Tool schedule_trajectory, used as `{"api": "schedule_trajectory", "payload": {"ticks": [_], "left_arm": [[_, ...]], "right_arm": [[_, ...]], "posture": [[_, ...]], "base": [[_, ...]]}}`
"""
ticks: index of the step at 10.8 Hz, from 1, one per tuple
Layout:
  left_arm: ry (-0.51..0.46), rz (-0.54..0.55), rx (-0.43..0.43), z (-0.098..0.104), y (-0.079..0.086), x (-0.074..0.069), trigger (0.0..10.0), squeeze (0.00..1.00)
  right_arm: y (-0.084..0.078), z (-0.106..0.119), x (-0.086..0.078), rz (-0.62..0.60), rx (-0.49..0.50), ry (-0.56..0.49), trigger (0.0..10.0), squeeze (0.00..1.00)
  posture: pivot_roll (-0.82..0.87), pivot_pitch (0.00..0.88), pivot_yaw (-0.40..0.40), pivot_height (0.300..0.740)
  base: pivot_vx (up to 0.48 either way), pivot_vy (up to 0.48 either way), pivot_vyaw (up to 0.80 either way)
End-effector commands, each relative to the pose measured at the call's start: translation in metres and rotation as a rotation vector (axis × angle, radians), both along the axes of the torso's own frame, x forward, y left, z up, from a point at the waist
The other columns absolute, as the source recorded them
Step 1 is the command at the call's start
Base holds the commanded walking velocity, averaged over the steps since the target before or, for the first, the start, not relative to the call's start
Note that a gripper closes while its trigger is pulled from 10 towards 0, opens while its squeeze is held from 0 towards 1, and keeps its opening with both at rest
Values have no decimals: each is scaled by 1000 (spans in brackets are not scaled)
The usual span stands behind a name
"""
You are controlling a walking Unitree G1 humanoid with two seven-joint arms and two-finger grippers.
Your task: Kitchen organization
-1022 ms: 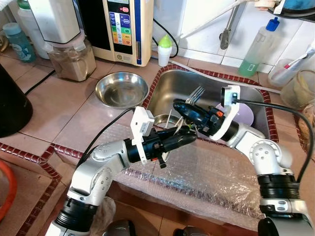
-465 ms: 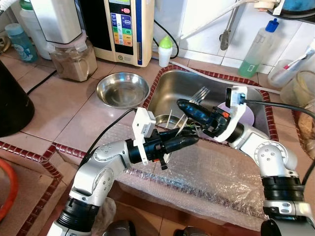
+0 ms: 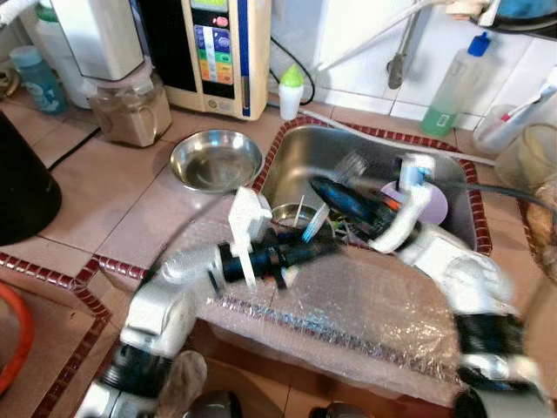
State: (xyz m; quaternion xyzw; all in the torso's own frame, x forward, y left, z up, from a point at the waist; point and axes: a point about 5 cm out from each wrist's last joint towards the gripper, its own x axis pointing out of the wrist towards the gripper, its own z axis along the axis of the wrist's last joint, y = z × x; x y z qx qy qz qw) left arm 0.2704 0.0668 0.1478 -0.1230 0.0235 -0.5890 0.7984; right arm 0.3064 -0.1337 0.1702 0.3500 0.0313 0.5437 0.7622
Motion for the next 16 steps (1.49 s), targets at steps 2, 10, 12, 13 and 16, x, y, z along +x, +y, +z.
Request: {"api": "schedule_trajectory", "payload": {"ticks": [2,10,12,13,16], "left_arm": [[-7,113,37,0,10,16,10000,1000],[-7,365,301,-27,59,29,10000,1000],[-64,441,303,-22,60,30,10000,1000],[-118,442,342,-22,57,26,10000,1000],[-158,423,338,-21,46,22,10000,1000]], "right_arm": [[-1,13,19,-180,-39,-57,0,0],[-48,10,67,-854,-163,-46,0,0],[-51,-1,69,-1001,-379,-91,0,0],[-57,-27,67,-1115,-625,-38,10000,0],[-56,-63,58,-1147,-790,33,10000,1000]], "posture": [[-78,6,13,740],[-8,15,40,740],[-5,14,34,740],[-1,13,27,740],[-2,9,19,740]], "base": [[0,0,0],[0,0,0],[0,0,0],[0,0,0],[0,0,0]]}}
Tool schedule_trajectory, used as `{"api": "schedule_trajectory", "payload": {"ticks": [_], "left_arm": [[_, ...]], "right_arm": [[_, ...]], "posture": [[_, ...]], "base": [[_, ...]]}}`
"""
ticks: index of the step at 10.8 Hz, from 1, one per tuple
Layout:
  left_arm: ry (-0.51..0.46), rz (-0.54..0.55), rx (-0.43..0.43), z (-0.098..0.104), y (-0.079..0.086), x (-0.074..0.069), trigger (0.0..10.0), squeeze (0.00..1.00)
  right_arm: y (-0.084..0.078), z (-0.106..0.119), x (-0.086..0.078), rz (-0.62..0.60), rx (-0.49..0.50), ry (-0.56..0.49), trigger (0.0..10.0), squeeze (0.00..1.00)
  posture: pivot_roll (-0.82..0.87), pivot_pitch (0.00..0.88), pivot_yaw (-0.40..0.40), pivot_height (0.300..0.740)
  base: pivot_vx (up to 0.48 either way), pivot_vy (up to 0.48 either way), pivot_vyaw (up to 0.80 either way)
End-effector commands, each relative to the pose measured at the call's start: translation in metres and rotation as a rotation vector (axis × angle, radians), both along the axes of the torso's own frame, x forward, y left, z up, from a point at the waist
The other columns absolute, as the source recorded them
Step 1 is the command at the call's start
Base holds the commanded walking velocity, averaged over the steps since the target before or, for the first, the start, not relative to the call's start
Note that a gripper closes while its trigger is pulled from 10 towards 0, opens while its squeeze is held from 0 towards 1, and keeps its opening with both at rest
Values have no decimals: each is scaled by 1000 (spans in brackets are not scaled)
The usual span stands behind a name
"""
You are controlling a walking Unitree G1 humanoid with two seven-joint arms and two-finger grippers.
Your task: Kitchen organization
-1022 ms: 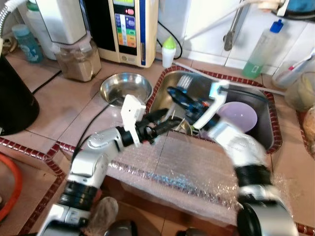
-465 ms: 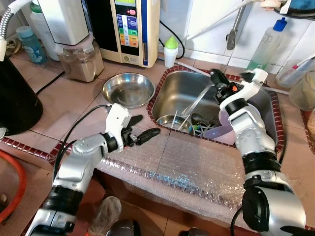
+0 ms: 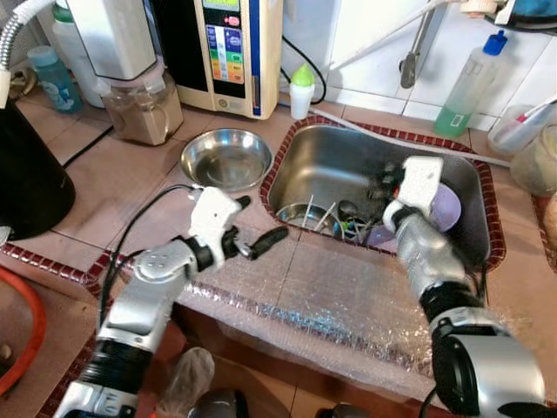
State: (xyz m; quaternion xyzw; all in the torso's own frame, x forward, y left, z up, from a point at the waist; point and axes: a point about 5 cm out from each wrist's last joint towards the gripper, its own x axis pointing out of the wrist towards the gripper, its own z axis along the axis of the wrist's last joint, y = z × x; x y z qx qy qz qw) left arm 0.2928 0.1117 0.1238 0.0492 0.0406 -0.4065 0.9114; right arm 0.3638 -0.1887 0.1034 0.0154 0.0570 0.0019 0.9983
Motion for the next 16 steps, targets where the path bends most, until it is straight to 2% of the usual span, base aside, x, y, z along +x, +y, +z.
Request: {"api": "schedule_trajectory", "payload": {"ticks": [1,4,5,7,9,10,11,12,13,14,15,16], "left_arm": [[-29,-14,24,4,-3,-1,10000,1000],[-41,-30,59,2,-7,2,10000,1000],[-48,-29,70,2,-8,3,10000,1000],[-108,51,63,7,-4,9,10000,1000],[-151,127,55,11,1,13,10000,1000],[-179,174,55,14,4,17,10000,1000],[-226,279,49,20,12,25,10000,1000],[-243,420,2,28,26,37,10000,1000],[-269,501,-36,35,36,43,10000,1000],[-267,592,-59,40,47,55,10000,1000],[-254,627,-43,38,50,59,10000,1000],[-228,740,-21,37,63,68,10000,1000]], "right_arm": [[0,-2,-1,-7,-29,1,10000,1000],[-1,-21,-8,13,-125,88,10000,1000],[-4,-10,-7,-9,-86,-16,10000,1000],[-2,-12,-9,25,-63,-23,10000,1000],[11,-7,-14,116,-28,-112,10000,1000],[15,-5,-16,146,-43,-138,10000,1000],[20,-1,-19,174,-26,-167,10000,1000],[29,8,-23,242,1,-227,10000,1000],[38,12,-30,302,28,-259,10000,1000],[47,15,-40,355,-14,-290,10000,1000],[48,16,-45,360,-35,-305,10000,1000],[45,18,-52,331,-119,-329,10000,1000]], "posture": [[-4,8,19,740],[-24,0,29,740],[-30,0,30,740],[-36,1,26,740],[-44,4,23,740],[-50,8,23,740],[-67,19,26,740],[-78,23,28,740],[-104,34,37,740],[-125,43,44,740],[-145,52,51,740],[-166,60,58,740]], "base": [[0,0,0],[0,0,0],[0,0,0],[0,0,0],[0,0,0],[0,0,0],[0,0,0],[0,0,0],[0,0,0],[0,0,0],[0,0,0],[0,0,0]]}}
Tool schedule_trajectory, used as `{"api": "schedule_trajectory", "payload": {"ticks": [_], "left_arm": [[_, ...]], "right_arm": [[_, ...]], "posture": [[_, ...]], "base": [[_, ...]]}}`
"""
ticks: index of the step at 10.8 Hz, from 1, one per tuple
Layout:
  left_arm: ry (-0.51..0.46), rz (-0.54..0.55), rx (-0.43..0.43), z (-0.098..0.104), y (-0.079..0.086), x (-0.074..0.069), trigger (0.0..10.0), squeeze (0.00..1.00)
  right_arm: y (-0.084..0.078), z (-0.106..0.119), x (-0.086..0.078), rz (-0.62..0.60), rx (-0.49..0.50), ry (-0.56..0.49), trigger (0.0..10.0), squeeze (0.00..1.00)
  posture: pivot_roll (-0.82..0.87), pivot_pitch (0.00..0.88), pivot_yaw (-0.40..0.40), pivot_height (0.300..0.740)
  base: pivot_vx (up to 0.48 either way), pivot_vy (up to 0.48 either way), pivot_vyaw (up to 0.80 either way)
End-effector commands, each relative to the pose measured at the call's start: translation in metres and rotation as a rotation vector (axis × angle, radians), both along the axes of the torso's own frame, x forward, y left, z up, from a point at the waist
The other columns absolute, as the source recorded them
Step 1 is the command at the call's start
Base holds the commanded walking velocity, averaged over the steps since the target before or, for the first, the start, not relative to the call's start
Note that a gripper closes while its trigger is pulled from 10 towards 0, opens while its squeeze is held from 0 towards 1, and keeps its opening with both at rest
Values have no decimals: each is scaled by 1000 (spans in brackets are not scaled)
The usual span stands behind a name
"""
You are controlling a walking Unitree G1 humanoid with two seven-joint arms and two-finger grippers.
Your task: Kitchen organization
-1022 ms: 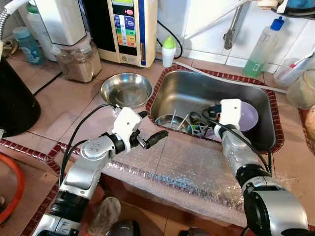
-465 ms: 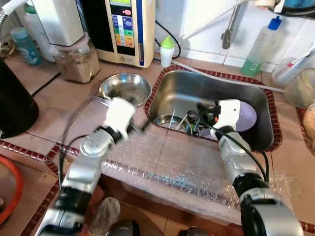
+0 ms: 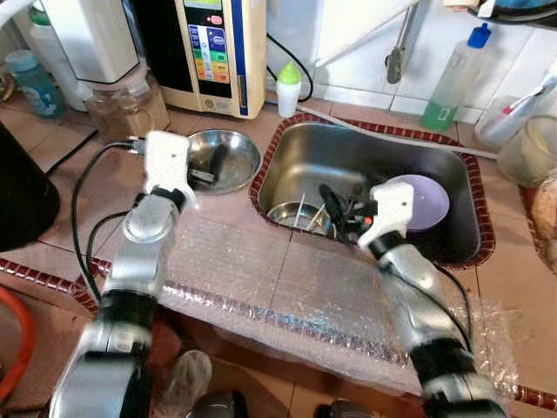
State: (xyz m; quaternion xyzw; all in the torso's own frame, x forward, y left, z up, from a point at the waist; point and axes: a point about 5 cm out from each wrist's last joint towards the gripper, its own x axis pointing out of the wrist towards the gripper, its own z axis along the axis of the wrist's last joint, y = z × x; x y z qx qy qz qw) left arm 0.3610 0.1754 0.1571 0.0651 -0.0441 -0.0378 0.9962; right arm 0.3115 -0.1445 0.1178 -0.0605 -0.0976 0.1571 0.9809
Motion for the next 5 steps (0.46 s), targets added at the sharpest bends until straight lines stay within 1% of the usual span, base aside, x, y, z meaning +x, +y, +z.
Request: {"api": "schedule_trajectory", "payload": {"ticks": [1,2,3,4,5], "left_arm": [[25,104,-7,1,14,8,10000,1000],[38,141,-20,1,20,11,10000,1000],[62,176,-11,-2,25,13,10000,1000],[79,187,-34,-5,26,15,10000,1000],[138,190,-49,-13,26,16,10000,1000]], "right_arm": [[-6,3,-1,-94,-46,-20,10000,1000],[-10,2,0,-201,-113,-28,10000,1000],[-11,3,1,-247,-134,-26,10000,988],[-9,5,1,-240,-129,-28,10000,980],[-10,4,1,-248,-124,-19,10000,937]], "posture": [[-186,70,61,740],[-192,72,61,740],[-198,71,63,740],[-198,71,64,740],[-195,67,65,740]], "base": [[0,0,0],[0,0,0],[0,0,0],[0,0,0],[0,0,0]]}}
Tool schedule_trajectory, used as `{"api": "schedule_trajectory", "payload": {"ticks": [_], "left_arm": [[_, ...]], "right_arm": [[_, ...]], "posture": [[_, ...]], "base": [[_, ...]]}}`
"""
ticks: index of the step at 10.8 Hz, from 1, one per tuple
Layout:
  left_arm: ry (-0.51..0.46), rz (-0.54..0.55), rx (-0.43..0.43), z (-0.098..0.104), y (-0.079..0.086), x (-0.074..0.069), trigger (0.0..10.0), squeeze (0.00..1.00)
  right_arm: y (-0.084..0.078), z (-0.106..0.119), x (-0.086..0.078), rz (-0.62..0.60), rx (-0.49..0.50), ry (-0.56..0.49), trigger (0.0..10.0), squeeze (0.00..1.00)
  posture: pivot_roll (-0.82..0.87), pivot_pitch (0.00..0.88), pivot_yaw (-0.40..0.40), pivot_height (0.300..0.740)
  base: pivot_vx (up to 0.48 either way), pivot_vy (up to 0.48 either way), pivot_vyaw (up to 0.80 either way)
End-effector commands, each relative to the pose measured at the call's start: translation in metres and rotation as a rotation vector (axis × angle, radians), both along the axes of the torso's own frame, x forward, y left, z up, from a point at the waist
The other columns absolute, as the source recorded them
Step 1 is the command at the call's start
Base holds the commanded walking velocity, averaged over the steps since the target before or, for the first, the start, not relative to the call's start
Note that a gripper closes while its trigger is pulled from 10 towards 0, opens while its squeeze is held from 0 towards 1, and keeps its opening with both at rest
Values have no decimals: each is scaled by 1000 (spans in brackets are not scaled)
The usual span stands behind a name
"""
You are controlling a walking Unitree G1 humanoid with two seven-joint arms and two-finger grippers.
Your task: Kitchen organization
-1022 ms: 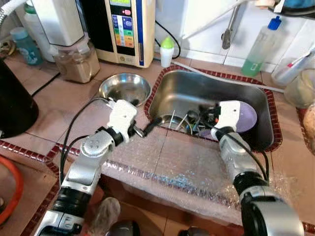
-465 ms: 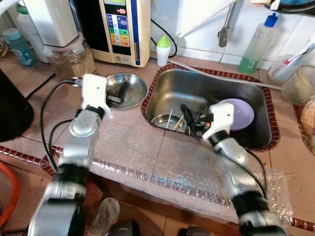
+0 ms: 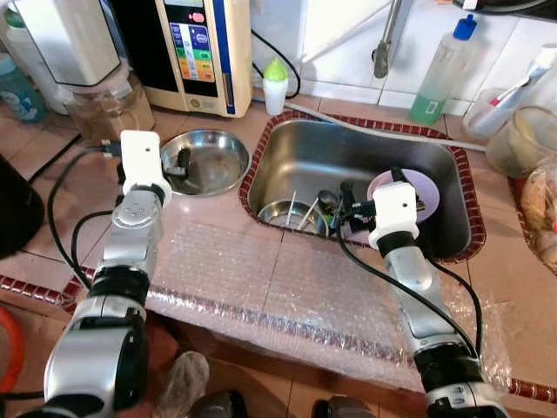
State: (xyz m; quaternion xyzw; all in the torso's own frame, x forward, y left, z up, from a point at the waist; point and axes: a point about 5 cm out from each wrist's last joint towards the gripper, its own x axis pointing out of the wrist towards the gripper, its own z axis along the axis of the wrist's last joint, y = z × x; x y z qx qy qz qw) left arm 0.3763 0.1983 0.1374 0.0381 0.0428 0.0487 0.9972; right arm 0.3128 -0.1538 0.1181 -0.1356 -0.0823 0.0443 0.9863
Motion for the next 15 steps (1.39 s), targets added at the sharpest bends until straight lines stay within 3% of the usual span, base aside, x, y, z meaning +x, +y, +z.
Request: {"api": "schedule_trajectory", "payload": {"ticks": [1,2,5,6,7,13,14,15], "left_arm": [[27,-3,-33,-1,-1,3,10000,1000],[70,-16,-29,-5,-4,4,10000,0],[205,-4,-177,-22,-7,4,10000,0],[248,-12,-295,-25,-10,4,4627,0],[264,-9,-360,-26,-11,5,0,0],[309,20,-540,-32,2,0,0,0],[320,13,-533,-36,3,-3,0,0],[340,-16,-508,-43,2,-7,0,0]], "right_arm": [[-4,3,0,-25,8,-9,10000,329],[-3,3,0,-30,11,-4,10000,0],[-3,5,0,-34,43,3,10000,0],[-3,8,0,-35,56,3,10000,0],[-3,8,0,-36,59,6,10000,0],[-1,8,3,-32,70,12,10000,0],[-1,9,4,-25,69,11,10000,0],[6,11,2,72,136,16,10000,0]], "posture": [[-191,64,65,740],[-192,60,67,740],[-202,50,75,740],[-202,48,76,740],[-199,45,80,740],[-183,34,86,740],[-180,34,84,740],[-174,34,81,740]], "base": [[0,0,0],[0,0,0],[0,0,0],[0,0,0],[0,0,0],[0,0,0],[0,0,0],[0,0,0]]}}
